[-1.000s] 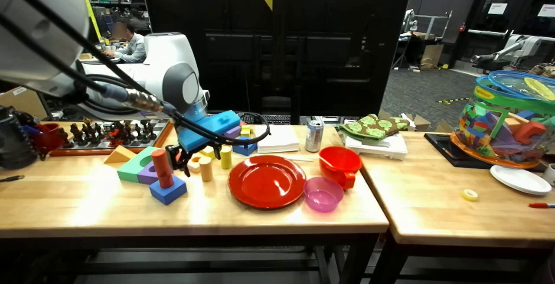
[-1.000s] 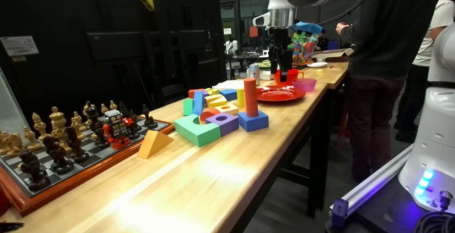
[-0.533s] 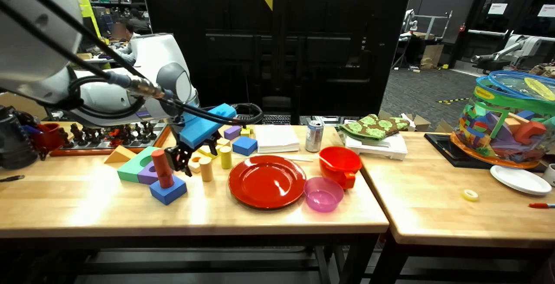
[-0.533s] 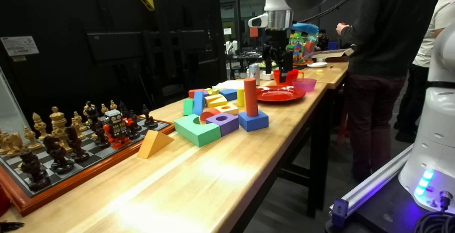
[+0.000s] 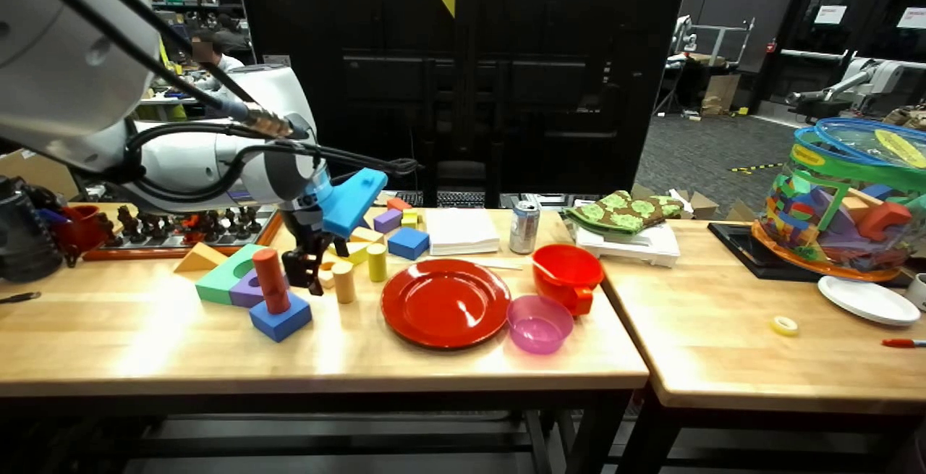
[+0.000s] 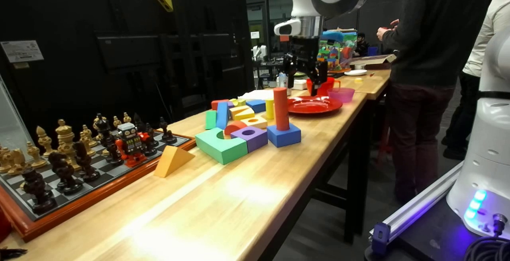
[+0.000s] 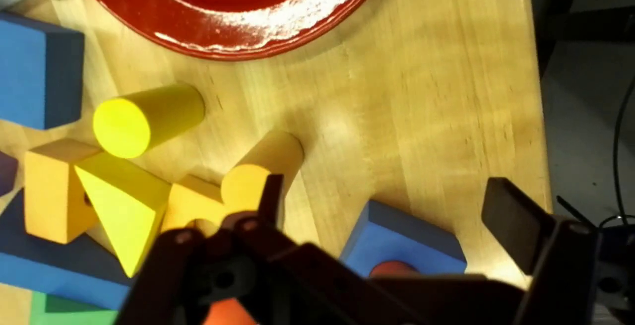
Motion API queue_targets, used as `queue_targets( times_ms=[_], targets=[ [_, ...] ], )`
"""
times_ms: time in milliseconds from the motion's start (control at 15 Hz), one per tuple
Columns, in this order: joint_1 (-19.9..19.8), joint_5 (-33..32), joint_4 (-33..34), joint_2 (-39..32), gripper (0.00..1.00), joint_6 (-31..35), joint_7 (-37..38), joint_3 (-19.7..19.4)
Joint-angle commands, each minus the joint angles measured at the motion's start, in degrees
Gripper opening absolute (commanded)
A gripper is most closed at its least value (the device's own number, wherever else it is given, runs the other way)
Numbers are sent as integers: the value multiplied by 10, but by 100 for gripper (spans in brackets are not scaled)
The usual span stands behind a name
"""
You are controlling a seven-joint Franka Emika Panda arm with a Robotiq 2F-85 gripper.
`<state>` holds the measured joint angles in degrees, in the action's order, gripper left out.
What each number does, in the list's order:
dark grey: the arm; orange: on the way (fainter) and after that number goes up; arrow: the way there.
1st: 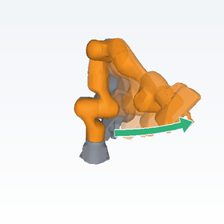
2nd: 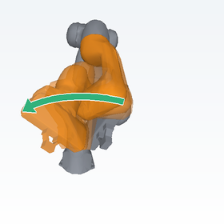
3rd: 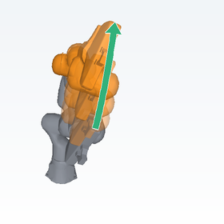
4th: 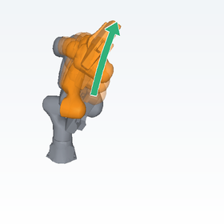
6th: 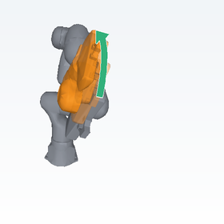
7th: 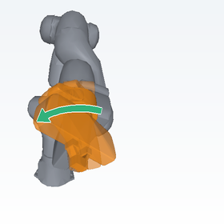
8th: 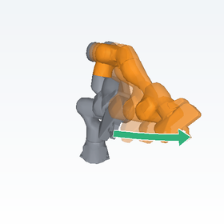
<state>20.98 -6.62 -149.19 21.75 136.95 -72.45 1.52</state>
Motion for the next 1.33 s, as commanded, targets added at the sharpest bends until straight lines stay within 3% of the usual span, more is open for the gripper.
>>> queue_targets(
  times_ms=[0, 533, 1267],
  targets=[
    [9, 21, 30, -24, 100, -4, -98, 4],
    [1, 39, 85, -73, 100, -13, -222, 25],
    [-37, 77, 127, -149, 100, -25, -315, 36]
  ],
)
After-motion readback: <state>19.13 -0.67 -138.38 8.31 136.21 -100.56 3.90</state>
